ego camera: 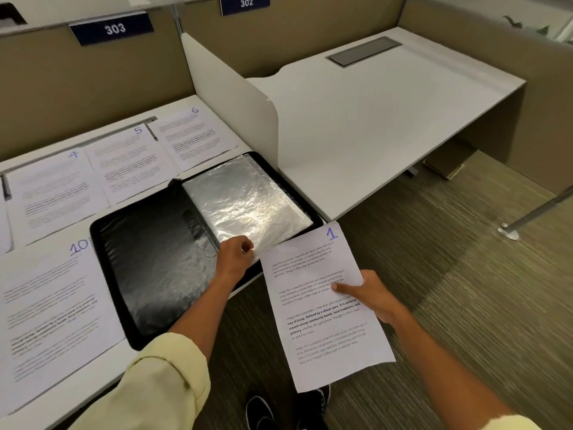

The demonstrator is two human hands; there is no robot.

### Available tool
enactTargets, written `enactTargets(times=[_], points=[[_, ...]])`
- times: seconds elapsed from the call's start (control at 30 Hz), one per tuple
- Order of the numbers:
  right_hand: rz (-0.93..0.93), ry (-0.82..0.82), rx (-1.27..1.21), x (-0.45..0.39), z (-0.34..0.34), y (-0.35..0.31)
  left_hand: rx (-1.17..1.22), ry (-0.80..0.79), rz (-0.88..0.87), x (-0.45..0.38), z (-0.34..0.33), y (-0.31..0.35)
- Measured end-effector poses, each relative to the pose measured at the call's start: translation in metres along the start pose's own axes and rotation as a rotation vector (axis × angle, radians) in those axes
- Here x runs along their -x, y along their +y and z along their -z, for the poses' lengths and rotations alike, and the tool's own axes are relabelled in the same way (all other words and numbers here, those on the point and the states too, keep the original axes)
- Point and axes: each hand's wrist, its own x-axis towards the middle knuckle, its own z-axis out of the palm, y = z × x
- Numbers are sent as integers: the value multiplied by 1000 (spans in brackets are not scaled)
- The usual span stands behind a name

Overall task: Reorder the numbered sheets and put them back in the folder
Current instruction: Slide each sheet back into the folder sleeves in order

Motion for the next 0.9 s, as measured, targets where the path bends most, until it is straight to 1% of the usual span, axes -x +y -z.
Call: enactTargets(times=[0.27, 0.43, 0.67, 0.9], points=[[-28, -14, -41, 6, 8, 1, 16, -5, -2, -1, 1, -1], [-31, 27, -60, 2, 4, 0, 33, -6, 5, -2, 1, -3], [13, 44, -12, -3, -16, -9, 49, 47, -31, 2, 1, -4], [51, 92, 75, -8, -24, -11, -47, 98, -120, 13, -3, -2]])
